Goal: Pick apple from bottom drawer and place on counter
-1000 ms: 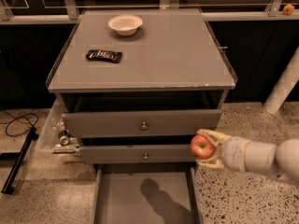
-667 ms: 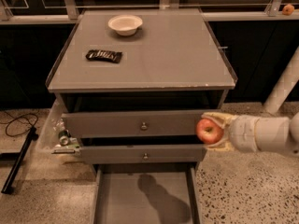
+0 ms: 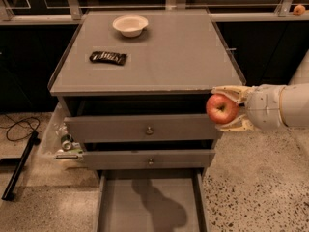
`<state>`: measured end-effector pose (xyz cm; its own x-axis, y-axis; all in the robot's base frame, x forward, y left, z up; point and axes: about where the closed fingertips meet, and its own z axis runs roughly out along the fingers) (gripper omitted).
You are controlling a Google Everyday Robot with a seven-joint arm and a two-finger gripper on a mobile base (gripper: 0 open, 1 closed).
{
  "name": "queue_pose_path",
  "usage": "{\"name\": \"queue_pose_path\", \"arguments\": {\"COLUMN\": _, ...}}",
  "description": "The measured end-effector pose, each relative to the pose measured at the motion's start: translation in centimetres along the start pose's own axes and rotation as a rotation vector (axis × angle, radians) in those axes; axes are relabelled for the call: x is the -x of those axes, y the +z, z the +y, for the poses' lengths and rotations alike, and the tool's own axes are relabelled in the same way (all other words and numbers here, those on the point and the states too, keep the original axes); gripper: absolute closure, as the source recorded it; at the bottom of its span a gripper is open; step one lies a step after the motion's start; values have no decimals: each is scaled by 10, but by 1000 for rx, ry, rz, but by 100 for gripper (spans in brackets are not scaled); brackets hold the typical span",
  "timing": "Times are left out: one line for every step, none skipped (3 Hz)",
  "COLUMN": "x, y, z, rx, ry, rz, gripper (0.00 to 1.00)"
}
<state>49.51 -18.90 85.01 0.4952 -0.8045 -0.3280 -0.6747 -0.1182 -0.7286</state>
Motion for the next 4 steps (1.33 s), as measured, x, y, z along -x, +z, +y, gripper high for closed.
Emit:
{"name": "queue_pose_path", "arguments": {"x": 0, "y": 0, "z": 0, "rx": 1, "ry": -1, "rz": -1, "gripper": 100}}
{"name": "queue_pose_path", "arguments": {"x": 4, "y": 12, "z": -32, "rx": 8, "ry": -43, "rz": -46, "gripper": 100}}
{"name": "queue_pose_path", "arguments": {"x": 4, "y": 39, "z": -85, "rx": 19, "ry": -49, "rz": -127, "gripper": 100}}
{"name": "queue_pose_path", "arguments": {"x": 5, "y": 58, "z": -137, "rx": -4, "ry": -10, "rz": -197, "gripper": 100}}
